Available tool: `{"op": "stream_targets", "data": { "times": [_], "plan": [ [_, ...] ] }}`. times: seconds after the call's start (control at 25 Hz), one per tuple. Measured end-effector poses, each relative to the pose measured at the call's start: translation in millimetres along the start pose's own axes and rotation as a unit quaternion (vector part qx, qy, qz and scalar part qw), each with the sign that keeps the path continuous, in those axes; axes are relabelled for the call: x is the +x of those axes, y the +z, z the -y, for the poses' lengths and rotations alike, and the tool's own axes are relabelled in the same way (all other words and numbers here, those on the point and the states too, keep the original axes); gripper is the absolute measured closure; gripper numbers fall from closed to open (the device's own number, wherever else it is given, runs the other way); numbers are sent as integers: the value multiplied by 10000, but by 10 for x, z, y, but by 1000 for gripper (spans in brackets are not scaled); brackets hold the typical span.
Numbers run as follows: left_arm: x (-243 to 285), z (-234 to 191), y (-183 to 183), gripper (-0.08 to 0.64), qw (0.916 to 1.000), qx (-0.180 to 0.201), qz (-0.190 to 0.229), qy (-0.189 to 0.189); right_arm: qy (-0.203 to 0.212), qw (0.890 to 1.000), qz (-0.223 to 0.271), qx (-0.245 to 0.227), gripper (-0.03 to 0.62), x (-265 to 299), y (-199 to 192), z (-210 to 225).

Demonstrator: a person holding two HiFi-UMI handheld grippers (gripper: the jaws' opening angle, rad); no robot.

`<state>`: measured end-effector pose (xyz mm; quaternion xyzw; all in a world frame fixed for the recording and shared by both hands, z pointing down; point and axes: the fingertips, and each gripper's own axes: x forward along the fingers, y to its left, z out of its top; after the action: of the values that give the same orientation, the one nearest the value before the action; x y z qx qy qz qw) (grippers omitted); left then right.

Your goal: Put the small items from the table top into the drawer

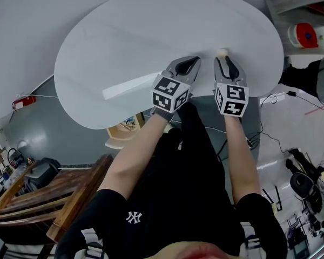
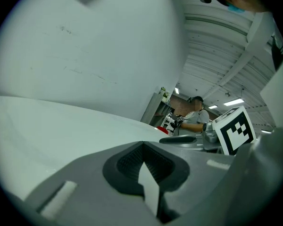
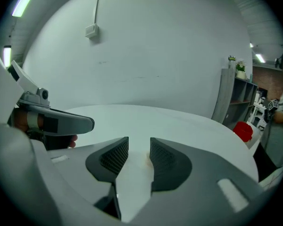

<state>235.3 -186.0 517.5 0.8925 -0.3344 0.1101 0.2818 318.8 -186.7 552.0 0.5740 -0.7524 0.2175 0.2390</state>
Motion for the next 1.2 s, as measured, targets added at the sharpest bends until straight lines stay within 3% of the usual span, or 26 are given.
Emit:
{"op": "stream_targets", "data": {
  "times": [0.52, 0.84, 1.0, 1.2],
  "plan": [
    [334, -27, -109, 560, 9997, -12, -239, -68, -121, 9989, -439, 89, 351, 377, -291, 273],
    [398, -89, -189, 560, 9995, -68, -301, -30, -111, 9978, -647, 16, 354, 552, -408, 312],
    [398, -120, -188, 560, 9995, -87, -296, 15, -97, 9970, -763, -73, 400, 589, -423, 320],
    [327, -139, -138, 560, 9997, -83, -236, 73, -43, 9978, -663, -46, 414, 533, -326, 294]
  ]
}}
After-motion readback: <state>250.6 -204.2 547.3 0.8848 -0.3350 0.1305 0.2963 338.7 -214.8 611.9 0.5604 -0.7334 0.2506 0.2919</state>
